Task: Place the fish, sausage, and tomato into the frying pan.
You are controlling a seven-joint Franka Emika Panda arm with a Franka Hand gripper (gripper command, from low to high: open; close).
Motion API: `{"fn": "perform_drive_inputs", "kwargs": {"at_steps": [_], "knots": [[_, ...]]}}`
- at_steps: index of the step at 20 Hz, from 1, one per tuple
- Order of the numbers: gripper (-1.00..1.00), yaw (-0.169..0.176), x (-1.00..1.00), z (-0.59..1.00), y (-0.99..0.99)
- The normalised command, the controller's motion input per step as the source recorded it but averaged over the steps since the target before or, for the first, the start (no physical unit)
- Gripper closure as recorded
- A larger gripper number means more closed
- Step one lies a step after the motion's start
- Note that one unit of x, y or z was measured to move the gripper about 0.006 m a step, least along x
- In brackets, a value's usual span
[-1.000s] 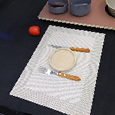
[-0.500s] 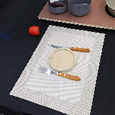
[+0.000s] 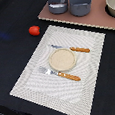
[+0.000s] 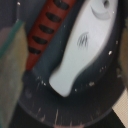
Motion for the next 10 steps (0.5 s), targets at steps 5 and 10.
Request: {"fn": "perform_drive_inputs", "kwargs": {"at_steps": [5,10], "knots": [[-1.00,-0.027,-0.29,0.68,-0.65],[-1.00,-0.008,-0.21,0.35,-0.79]]}}
